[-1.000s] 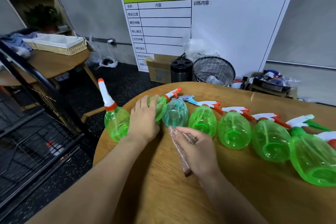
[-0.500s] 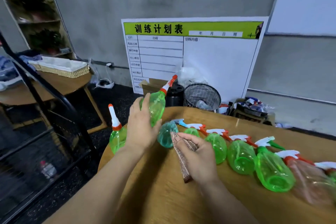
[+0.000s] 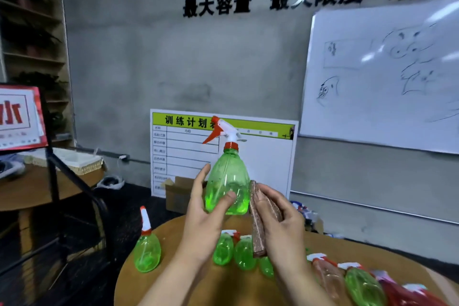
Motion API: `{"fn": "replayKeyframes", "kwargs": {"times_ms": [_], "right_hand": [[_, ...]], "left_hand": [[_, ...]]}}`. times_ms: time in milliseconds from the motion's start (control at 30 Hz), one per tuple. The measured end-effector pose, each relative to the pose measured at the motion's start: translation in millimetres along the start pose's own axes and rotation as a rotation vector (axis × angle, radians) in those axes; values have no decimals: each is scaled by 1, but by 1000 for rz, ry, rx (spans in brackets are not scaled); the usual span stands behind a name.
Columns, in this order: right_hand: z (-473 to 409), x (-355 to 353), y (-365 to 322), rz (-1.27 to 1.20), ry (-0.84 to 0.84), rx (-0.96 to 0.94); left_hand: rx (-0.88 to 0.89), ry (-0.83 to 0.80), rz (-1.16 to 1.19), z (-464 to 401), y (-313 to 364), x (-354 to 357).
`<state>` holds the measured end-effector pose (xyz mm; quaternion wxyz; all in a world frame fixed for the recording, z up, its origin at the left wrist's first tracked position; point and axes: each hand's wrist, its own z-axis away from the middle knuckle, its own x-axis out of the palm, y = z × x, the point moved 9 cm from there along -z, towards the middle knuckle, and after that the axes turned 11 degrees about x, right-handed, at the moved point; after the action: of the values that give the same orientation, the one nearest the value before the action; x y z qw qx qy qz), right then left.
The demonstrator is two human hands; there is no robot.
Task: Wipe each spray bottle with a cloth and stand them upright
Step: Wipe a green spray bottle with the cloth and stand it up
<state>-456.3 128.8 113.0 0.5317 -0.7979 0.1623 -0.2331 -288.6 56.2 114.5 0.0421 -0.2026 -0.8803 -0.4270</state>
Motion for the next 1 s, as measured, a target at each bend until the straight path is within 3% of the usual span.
{"fn": "replayKeyframes", "kwargs": {"times_ms": [200, 400, 700, 1000], "right_hand": [[51, -36, -71, -32, 33, -61], [95, -60, -106, -9, 16, -119], [135, -91, -108, 21, 43, -132], [171, -99, -116, 163, 18, -267]], "left_hand": [[-8, -58, 193, 41, 67, 46], [7, -115, 210, 77, 104, 71], [-39, -156, 322, 125, 113, 86], [-1, -192, 232, 197, 108, 74]]}}
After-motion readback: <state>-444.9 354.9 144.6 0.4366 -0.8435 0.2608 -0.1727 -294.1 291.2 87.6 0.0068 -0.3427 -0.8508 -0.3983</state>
